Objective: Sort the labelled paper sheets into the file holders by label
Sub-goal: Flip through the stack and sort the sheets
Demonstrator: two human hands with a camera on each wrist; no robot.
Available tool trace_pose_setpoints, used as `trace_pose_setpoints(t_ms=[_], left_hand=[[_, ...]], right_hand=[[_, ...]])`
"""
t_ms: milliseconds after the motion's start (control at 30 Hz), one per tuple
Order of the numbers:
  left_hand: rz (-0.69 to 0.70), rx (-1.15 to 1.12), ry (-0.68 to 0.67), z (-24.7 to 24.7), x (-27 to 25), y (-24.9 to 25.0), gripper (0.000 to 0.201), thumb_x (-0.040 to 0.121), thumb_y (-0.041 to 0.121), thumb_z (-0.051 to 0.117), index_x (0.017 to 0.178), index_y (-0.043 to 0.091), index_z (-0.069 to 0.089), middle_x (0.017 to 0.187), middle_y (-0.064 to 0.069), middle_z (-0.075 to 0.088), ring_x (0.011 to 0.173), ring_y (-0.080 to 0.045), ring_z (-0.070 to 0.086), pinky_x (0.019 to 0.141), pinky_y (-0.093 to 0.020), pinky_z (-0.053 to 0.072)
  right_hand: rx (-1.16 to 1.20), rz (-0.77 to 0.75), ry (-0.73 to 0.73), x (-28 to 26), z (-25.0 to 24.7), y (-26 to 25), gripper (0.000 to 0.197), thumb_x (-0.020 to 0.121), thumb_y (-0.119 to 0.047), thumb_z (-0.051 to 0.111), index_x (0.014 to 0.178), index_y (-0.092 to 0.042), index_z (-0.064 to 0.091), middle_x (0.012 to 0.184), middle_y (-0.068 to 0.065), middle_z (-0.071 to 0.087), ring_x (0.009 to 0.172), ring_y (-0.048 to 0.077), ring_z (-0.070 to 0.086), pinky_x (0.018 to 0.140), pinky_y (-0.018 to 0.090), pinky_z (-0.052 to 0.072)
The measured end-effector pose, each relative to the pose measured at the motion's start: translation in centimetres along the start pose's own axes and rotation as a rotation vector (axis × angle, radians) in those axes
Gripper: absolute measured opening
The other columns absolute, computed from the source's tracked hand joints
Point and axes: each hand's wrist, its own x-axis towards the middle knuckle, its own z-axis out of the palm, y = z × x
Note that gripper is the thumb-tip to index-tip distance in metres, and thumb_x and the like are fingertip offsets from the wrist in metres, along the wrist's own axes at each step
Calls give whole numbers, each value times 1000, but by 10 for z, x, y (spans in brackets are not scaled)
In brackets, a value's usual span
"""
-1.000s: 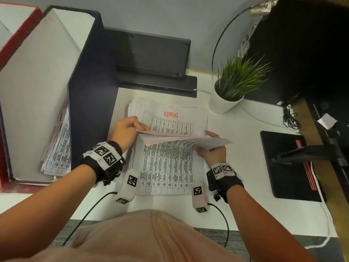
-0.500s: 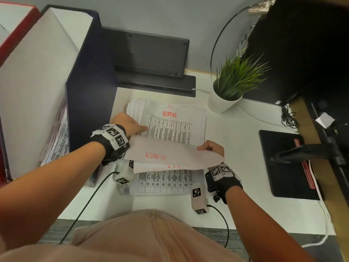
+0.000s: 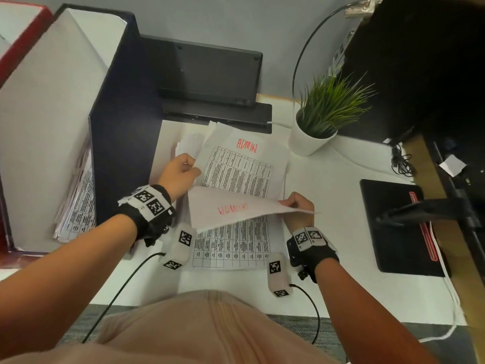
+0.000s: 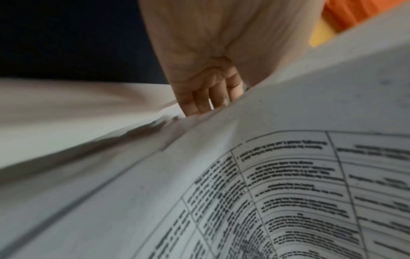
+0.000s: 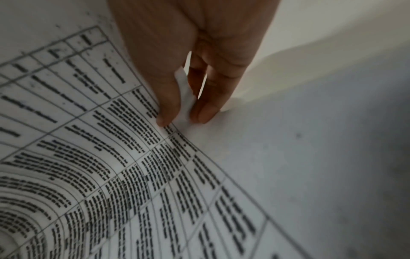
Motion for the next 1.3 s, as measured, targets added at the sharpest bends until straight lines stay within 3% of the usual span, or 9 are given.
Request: trace_pose_setpoints(t_ms=[267,400,467,567,733,867,1000,1200,1300], left_hand=[[60,-294,-94,-1,-16,0,33,86,-16,39,68,10,45,90,-11,66,89,-23,63,72,-28,49],[78,-324,-110,-1,-19,4,33,85,-19,35,67,7,44,88,-15,64,87,-25,62,76,-31,49],[58,-355,-131,-1,-21,8,33,84,-19,33,65,6,44,86,-15,64,83,-24,62,73,-27,51],[2,-311,-118,-6,-15,11,30,83,-12,34,65,6,49,88,-18,65,86,-27,61,69,-26,50],[-226,193,42,-11,13,9,16,89,10,51,93,-1,61,106,-20,64,86,-25,55,72,-32,47],[-293,438,-30,-10,19,9,45,77,38,72,100,1,65,96,-11,65,79,-22,58,58,-26,44],[-210,446,12,-5,18,13,29,73,26,78,87,1,70,82,-7,66,62,-12,57,50,-20,41],[-42,469,46,-5,6,13,18,87,5,63,103,1,70,104,-15,68,101,-29,61,87,-31,50],[78,304,130,-2,-8,13,21,84,5,65,103,6,71,101,-10,70,93,-20,64,80,-23,51]], right_hand=[[-122,-96,61,0,-3,-3,22,66,1,79,78,-2,61,76,7,62,68,13,55,58,11,48],[19,-115,56,-2,-4,-2,56,61,-1,84,108,-6,55,88,-2,61,78,9,59,66,8,50],[-22,-72,18,-3,-4,-3,43,66,-3,81,104,-4,62,94,7,66,85,21,62,74,21,52],[3,5,-15,-5,-2,-7,7,75,5,69,71,0,65,72,15,60,68,26,55,57,23,47],[304,119,-60,-4,-3,-5,52,73,19,49,33,-14,56,62,7,44,57,21,42,58,27,38],[269,63,-44,-4,-3,-3,35,74,20,50,49,-4,56,63,8,47,57,18,45,49,19,42],[188,-11,-48,-2,-4,4,35,75,21,53,51,-5,59,69,8,48,61,16,46,53,19,42],[41,-111,-47,3,-2,4,14,73,21,59,72,8,64,71,2,51,53,-11,54,53,1,38],[306,34,-34,4,-2,3,31,73,22,50,53,2,61,53,1,56,44,-2,54,47,14,46]])
